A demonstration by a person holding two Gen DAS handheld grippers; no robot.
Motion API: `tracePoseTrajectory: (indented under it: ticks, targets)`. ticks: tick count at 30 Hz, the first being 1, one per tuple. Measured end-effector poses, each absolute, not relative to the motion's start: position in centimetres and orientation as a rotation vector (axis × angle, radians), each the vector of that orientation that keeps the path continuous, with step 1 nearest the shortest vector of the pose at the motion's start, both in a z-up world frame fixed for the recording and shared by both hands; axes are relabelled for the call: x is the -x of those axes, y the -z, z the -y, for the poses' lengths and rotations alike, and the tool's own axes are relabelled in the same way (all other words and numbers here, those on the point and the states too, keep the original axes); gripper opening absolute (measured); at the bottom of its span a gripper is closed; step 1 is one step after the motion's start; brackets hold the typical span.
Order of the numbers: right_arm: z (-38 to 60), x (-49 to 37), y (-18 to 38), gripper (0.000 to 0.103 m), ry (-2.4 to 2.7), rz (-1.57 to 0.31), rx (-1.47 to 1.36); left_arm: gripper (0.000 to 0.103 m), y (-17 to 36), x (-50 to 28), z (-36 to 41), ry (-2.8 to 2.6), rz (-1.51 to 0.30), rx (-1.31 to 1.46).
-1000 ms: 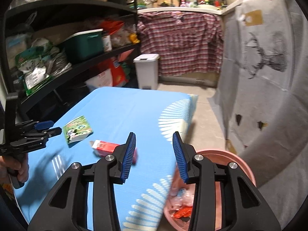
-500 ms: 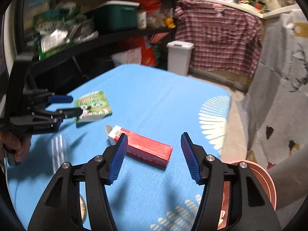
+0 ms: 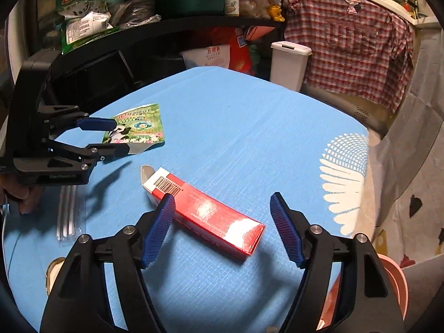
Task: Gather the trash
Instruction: 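Grasp the green snack packet with the left tool while the right tool grasps the red box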
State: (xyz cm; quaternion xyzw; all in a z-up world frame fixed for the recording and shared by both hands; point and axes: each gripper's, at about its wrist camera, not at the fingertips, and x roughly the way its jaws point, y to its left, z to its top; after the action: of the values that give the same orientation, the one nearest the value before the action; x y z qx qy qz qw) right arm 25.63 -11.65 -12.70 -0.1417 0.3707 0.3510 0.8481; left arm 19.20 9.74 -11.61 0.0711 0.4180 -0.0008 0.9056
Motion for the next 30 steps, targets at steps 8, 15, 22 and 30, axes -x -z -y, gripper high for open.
tracePoseTrajectory:
  ticks: [8,15,22,30]
  targets:
    - [10.5,-24.7,13.5,0.071,-0.806,-0.820,0.370,0.046,12.2,-19.5,-10.6,-0.037,-0.893,-0.153]
    - [10.3,-23.8,13.4,0.057,-0.788,-0.826,0.415,0.028,11.9,-19.2,-10.2,-0.055,-0.884,-0.196]
    - [10.9,-22.6,13.0,0.029,-0.795,-0.835,0.435,0.016,11.2,-18.6,-10.0,-0.072,-0.862,-0.217]
    - [12.6,-22.2,11.8,0.027,-0.740,-0.813,0.390,0.009,9.8,-17.3,-9.8,-0.076,-0.817,-0.222]
